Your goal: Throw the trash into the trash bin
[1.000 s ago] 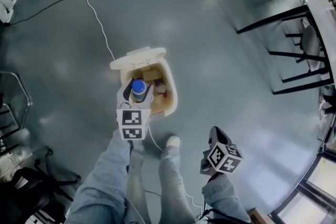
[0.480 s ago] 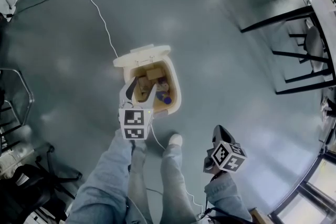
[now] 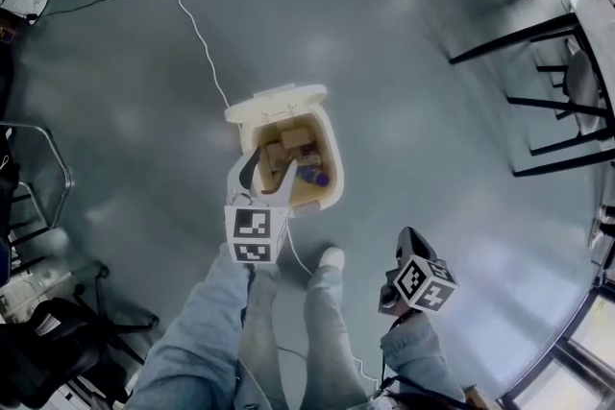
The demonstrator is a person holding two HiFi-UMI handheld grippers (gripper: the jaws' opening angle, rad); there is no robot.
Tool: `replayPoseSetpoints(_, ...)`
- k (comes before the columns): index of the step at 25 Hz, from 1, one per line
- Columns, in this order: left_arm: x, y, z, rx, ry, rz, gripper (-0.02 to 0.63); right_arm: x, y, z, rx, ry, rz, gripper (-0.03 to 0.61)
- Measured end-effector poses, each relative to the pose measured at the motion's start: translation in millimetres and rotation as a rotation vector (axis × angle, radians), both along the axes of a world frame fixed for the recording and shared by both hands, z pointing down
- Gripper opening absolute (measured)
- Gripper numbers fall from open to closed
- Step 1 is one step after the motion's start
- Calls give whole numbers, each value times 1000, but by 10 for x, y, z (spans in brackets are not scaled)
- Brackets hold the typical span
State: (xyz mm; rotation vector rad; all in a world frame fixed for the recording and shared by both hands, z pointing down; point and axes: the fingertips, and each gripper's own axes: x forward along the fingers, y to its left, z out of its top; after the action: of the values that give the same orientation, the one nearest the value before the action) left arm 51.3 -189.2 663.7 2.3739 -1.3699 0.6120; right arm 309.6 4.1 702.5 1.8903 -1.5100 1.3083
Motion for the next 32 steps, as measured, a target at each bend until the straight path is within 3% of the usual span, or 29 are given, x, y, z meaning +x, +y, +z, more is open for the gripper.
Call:
replayPoseSetpoints(10,-148,270,-766,22,51,-35,233,-220,-252,-385,69,-15,-39,3)
replayPoseSetpoints(15,-267,353,-1495,30,74,-71,167,-331,-439,-1112,167,2,-100,3)
replayPoseSetpoints(19,-335,365,-2167,77,132,-120,62,-349,-627,-1758,273,31,-150,3)
replayPoseSetpoints(22,-351,455,-2548,86,173,-143,18,-377,-632,-2175,318,47,-174,3)
replayPoseSetpoints(28,-368,681,-3200,118,186,-135,9,-565,-605,-2820,388,1,-164,3)
replayPoseSetpoints(32,-487,770,-3756,204,152,-126,9,-624,-619,-3273,464,-37,-185,3)
